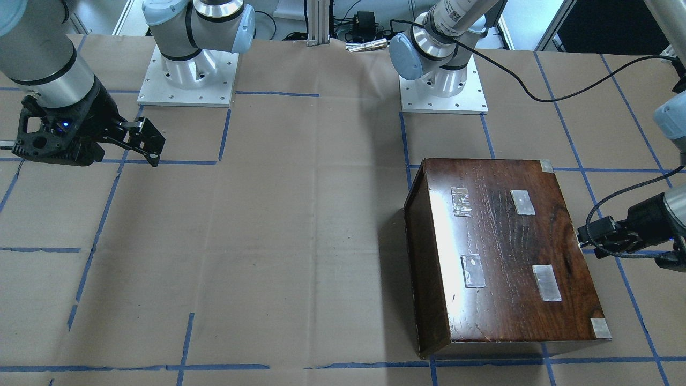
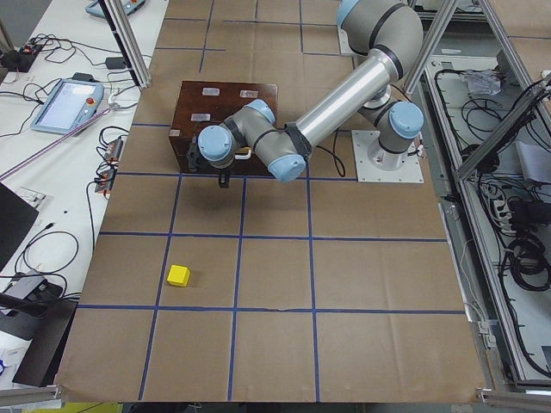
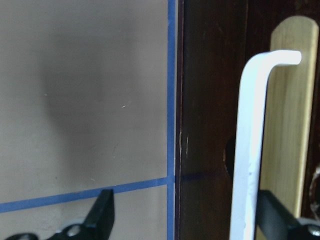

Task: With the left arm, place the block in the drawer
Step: 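Pull the drawer open by its white handle with the left gripper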

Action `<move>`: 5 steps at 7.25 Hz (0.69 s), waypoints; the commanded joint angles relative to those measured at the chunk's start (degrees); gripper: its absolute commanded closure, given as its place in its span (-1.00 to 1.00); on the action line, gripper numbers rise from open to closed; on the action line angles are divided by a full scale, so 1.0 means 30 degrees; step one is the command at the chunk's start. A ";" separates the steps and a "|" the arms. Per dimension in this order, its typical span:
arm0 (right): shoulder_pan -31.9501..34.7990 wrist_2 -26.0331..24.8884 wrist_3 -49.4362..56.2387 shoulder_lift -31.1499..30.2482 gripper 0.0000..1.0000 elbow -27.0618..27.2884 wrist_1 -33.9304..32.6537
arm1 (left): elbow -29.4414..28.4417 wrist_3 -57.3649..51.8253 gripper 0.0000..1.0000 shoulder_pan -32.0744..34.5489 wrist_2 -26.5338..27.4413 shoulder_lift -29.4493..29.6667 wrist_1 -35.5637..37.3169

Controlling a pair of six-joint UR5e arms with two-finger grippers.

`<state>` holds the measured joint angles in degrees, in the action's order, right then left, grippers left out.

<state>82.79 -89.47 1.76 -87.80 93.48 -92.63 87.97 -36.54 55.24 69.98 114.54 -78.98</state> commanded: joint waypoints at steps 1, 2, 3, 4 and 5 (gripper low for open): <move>0.0000 0.0000 -0.0001 0.0000 -1.00 0.0013 -0.0003 | -0.0027 0.0170 -0.98 0.0159 0.0053 0.0256 0.0398; 0.0000 0.0000 -0.0001 0.0000 -1.00 0.0013 -0.0003 | -0.0027 0.0141 -0.98 0.0159 0.0082 0.0433 0.0747; 0.0000 0.0000 -0.0001 0.0000 -1.00 0.0013 -0.0003 | -0.0056 0.0140 -0.98 0.0159 0.0140 0.0405 0.0779; 0.0000 0.0000 -0.0001 0.0000 -1.00 0.0013 -0.0003 | -0.0086 0.0140 -0.98 0.0159 0.0141 0.0318 0.0809; 0.0000 0.0000 -0.0001 0.0000 -1.00 -0.0016 -0.0003 | -0.0086 0.0111 -0.98 0.0130 0.0170 0.0201 0.0838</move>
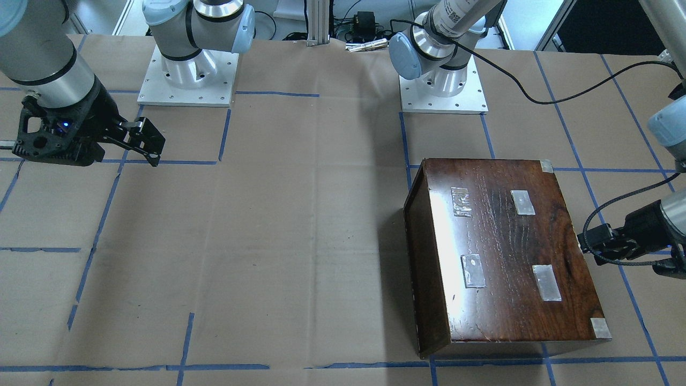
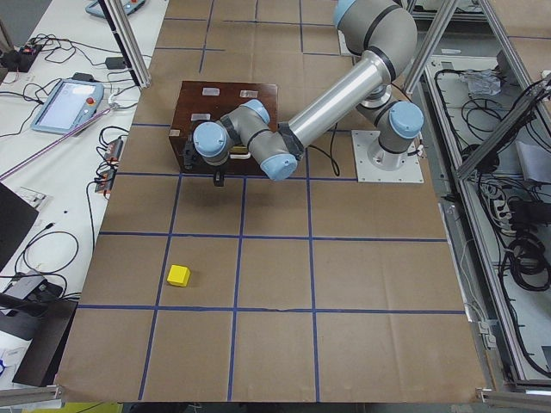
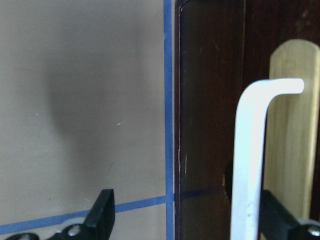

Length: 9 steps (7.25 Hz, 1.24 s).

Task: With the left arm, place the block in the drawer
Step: 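Pull the drawer open by its white handle with the left gripper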

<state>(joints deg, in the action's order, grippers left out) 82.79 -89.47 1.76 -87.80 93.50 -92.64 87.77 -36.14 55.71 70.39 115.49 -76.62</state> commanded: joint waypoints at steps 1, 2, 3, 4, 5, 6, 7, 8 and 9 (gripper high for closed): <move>0.0000 0.0029 0.0000 0.0000 -1.00 0.0004 0.0000 | -0.0018 -0.0024 -0.98 -0.0025 0.0031 -0.0117 0.0053; 0.0000 0.0000 0.0000 0.0000 -1.00 0.0004 0.0000 | 0.0011 -0.0024 -0.98 -0.0054 0.0060 -0.0088 0.0169; 0.0000 0.0000 0.0000 0.0000 -1.00 -0.0025 0.0000 | 0.0011 -0.0082 -0.98 -0.0141 0.0090 -0.0087 0.0344; 0.0000 0.0000 0.0000 0.0000 -1.00 0.0004 0.0029 | 0.0011 -0.0082 -0.98 -0.0171 0.0380 -0.0058 0.0462; 0.0000 0.0000 0.0000 0.0000 -1.00 -0.0025 0.0000 | -0.0018 -0.0082 -0.98 -0.0200 0.0412 -0.0058 0.0492; 0.0000 0.0000 0.0000 0.0000 -1.00 -0.0025 0.0000 | -0.0018 -0.0082 -0.98 -0.0287 0.0412 -0.0058 0.0492; 0.0000 0.0000 0.0000 0.0000 -1.00 -0.0025 0.0000 | 0.0011 -0.0111 -0.98 -0.0433 0.0528 -0.0058 0.0869; 0.0000 0.0000 0.0000 0.0000 -1.00 -0.0025 0.0000 | -0.0018 -0.0112 -0.98 -0.0493 0.0936 0.0000 0.0960; 0.0000 0.0000 0.0000 0.0000 -1.00 0.0004 0.0000 | -0.0047 -0.0199 -0.98 -0.0638 0.0940 0.0116 0.1048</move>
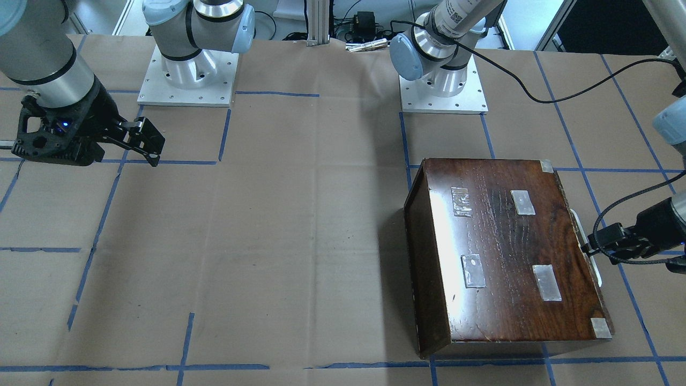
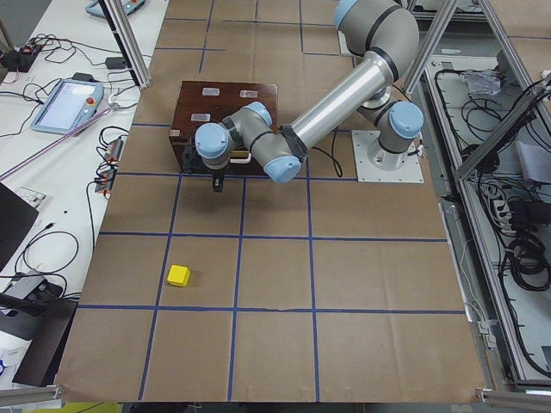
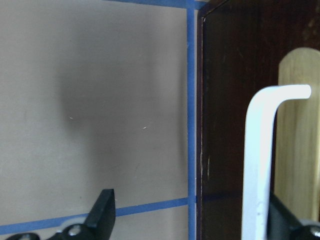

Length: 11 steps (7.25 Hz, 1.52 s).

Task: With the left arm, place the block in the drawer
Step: 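Pull the drawer open by its white handle with the left gripper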

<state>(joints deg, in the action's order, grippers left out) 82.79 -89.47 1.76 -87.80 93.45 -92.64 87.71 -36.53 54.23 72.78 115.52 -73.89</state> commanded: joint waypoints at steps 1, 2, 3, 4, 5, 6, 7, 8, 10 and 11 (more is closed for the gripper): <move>0.0000 0.0000 0.0001 0.0000 -1.00 0.0023 -0.0001 | -0.0056 -0.0127 -0.98 -0.0437 0.0143 0.0134 0.0282; 0.0000 0.0000 0.0001 0.0000 -1.00 0.0023 -0.0001 | -0.0288 -0.0127 -0.98 -0.0585 0.0172 0.0164 0.0283; 0.0000 0.0000 -0.0028 0.0000 -1.00 0.0023 0.0028 | -0.0523 -0.0127 -0.98 -0.0587 0.0317 0.0193 0.0283; 0.0000 0.0000 0.0000 0.0000 -1.00 0.0023 0.0000 | -0.0583 -0.0127 -0.98 -0.0616 0.0580 0.0251 0.0283; 0.0000 0.0000 0.0001 0.0000 -1.00 0.0023 -0.0001 | -0.0671 -0.0127 -0.98 -0.0674 0.0814 0.0310 0.0283; 0.0000 0.0000 0.0001 0.0000 -1.00 -0.0006 0.0028 | -0.0700 -0.0127 -0.98 -0.0849 0.1136 0.0368 0.0312; 0.0000 0.0000 0.0001 0.0000 -1.00 0.0023 0.0029 | -0.0730 -0.0127 -0.98 -0.0879 0.1168 0.0369 0.0312; 0.0000 0.0000 0.0001 0.0000 -1.00 0.0023 0.0000 | -0.0933 -0.0127 -0.98 -0.0909 0.1197 0.0398 0.0312; 0.0000 0.0000 0.0001 0.0000 -1.00 0.0023 0.0028 | -0.1140 -0.0127 -0.98 -0.0909 0.1227 0.0398 0.0312; 0.0000 0.0000 0.0001 0.0000 -1.00 0.0023 0.0029 | -0.1140 -0.0127 -0.98 -0.0909 0.1720 0.0427 0.0399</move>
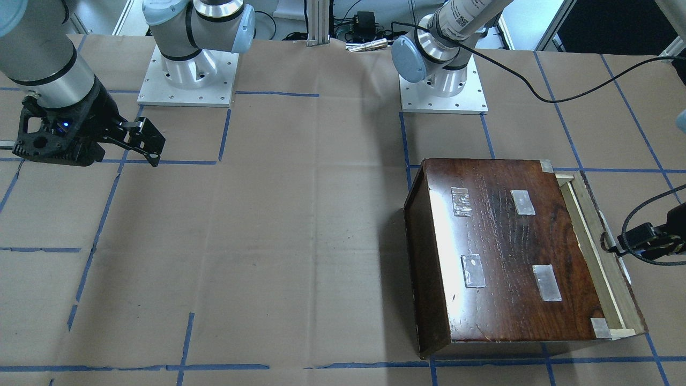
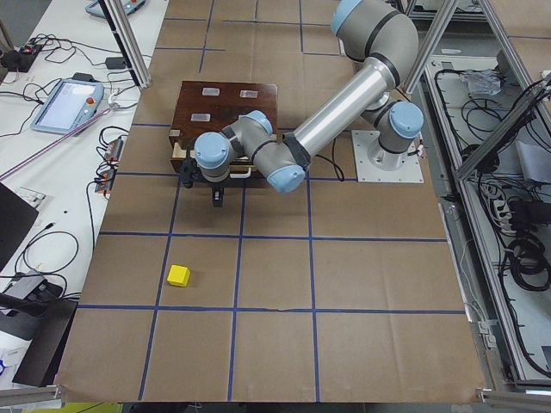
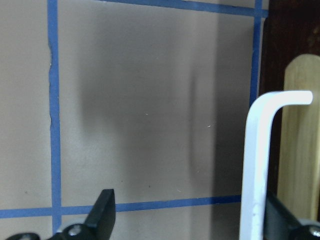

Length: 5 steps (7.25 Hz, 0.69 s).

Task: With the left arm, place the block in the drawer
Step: 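Pull the drawer open by its white handle with the left gripper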

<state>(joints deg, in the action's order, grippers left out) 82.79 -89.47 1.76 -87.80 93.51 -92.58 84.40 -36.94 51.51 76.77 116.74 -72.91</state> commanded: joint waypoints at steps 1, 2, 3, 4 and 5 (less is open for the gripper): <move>0.0000 0.0000 0.0000 0.0000 -1.00 -0.0028 -0.0019 | -0.0009 0.0007 -0.98 -0.0004 0.0627 0.0051 0.0247; 0.0000 0.0000 0.0000 0.0000 -1.00 0.0000 -0.0019 | -0.0037 0.0036 -0.98 -0.0004 0.0629 0.0168 0.0278; 0.0000 0.0000 0.0000 0.0000 -1.00 -0.0028 -0.0019 | -0.0038 0.0007 -0.98 -0.0004 0.0629 0.0372 0.0453; 0.0000 0.0000 0.0000 0.0000 -1.00 0.0000 -0.0019 | -0.0067 0.0007 -0.98 -0.0033 0.0658 0.0490 0.0599; 0.0000 0.0000 0.0000 0.0000 -1.00 -0.0028 -0.0019 | -0.0328 0.0007 -0.98 -0.0004 0.0717 0.0462 0.0572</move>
<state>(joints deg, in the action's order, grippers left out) 82.79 -89.47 1.76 -87.80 93.47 -92.64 84.04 -36.91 51.47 78.74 118.00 -71.34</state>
